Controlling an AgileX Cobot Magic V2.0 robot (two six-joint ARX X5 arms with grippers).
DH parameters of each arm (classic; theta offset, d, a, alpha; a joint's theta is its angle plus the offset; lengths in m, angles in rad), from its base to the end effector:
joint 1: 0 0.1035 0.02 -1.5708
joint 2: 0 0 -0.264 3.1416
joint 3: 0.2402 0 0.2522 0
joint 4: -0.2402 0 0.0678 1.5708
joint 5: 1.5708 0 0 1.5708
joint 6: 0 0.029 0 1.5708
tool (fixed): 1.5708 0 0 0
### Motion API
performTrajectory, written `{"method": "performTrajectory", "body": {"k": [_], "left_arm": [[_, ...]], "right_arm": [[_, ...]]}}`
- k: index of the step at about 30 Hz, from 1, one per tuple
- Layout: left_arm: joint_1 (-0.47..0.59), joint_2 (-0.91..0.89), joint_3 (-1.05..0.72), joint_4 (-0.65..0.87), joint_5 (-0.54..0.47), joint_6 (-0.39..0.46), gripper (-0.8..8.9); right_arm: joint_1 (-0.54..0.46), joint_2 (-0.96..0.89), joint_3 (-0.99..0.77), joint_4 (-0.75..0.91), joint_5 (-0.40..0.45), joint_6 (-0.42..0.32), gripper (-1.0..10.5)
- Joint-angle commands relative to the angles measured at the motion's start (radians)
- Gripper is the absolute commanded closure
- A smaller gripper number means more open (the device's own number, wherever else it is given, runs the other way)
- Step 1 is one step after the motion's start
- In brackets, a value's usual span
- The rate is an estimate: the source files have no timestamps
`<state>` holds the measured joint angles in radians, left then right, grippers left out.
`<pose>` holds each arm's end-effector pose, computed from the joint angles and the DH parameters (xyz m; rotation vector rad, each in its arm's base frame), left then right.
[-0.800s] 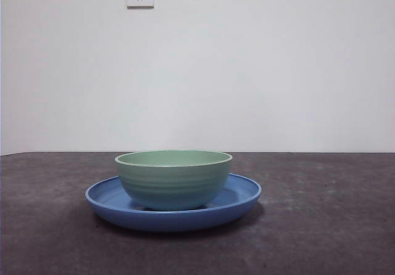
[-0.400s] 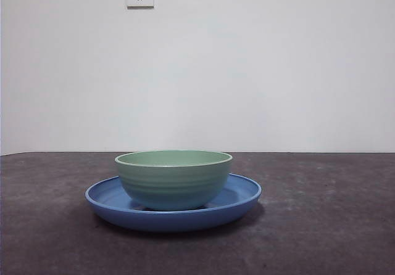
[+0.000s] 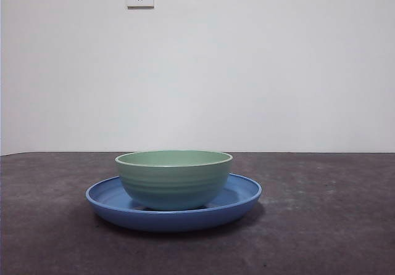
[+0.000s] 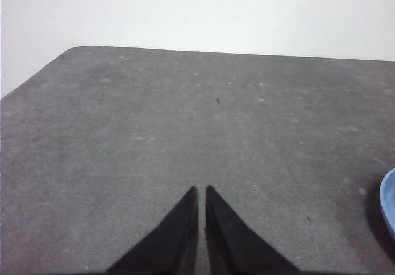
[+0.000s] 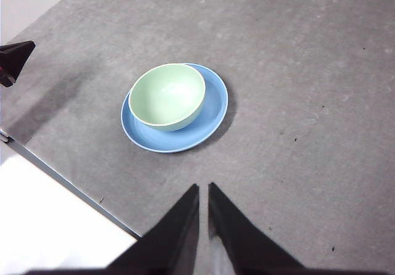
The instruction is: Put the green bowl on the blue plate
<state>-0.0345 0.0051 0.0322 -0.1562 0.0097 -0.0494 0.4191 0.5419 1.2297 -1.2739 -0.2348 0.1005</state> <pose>0.0952 -0.0036 0.1590 -0.0477 0.1302 -0.0409 0.0201 0.0163 0.3884 0.0392 0.6250 0.6041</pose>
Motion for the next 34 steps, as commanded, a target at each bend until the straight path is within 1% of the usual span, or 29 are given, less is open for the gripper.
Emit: {"method": "performTrajectory", "body": {"k": [1,13,15,16,18,19,21,22,25,27,28,30,32,34], "left_arm": [[0.002,-0.002,-0.02,0.018,-0.001,0.011,7.93],[0.003,-0.002,-0.02,0.018,-0.001,0.011,7.93],[0.003,-0.002,-0.02,0.018,-0.001,0.011,7.93],[0.002,-0.002,-0.02,0.018,-0.001,0.011,7.94],[0.002,-0.002,-0.02,0.018,-0.001,0.011,7.93],[0.002,-0.002,-0.02,0.018,-0.001,0.011,7.93],[0.002,-0.002,-0.02,0.018,-0.001,0.011,7.94],[0.002,-0.002,-0.02,0.018,-0.001,0.011,7.93],[0.002,-0.002,-0.02,0.018,-0.001,0.011,7.93],[0.002,-0.002,-0.02,0.018,-0.001,0.011,7.94],[0.002,-0.002,-0.02,0.018,-0.001,0.011,7.93],[0.002,-0.002,-0.02,0.018,-0.001,0.011,7.93],[0.002,-0.002,-0.02,0.018,-0.001,0.011,7.93],[0.002,-0.002,-0.02,0.018,-0.001,0.011,7.93]], "right_arm": [[0.006,0.005,0.013,0.011,0.0,-0.008,9.2],[0.011,0.004,0.01,0.013,-0.003,-0.008,9.2],[-0.006,0.002,0.006,0.019,0.03,-0.011,9.2],[-0.024,-0.005,-0.001,0.023,0.035,-0.023,9.2],[-0.081,-0.031,-0.04,0.064,0.026,-0.084,9.2],[-0.124,-0.065,-0.092,0.136,0.026,-0.106,9.2],[-0.183,-0.137,-0.209,0.297,0.029,-0.124,9.2],[-0.216,-0.194,-0.307,0.43,0.042,-0.136,9.2],[-0.281,-0.33,-0.576,0.789,0.118,-0.143,9.2],[-0.319,-0.402,-0.73,0.962,0.146,-0.141,9.2],[-0.338,-0.436,-0.802,1.028,0.154,-0.135,9.2],[-0.367,-0.49,-0.918,1.101,0.171,-0.134,9.2],[-0.388,-0.526,-1.01,1.125,0.193,-0.134,9.2],[-0.406,-0.538,-1.08,1.124,0.193,-0.134,9.2]]}}
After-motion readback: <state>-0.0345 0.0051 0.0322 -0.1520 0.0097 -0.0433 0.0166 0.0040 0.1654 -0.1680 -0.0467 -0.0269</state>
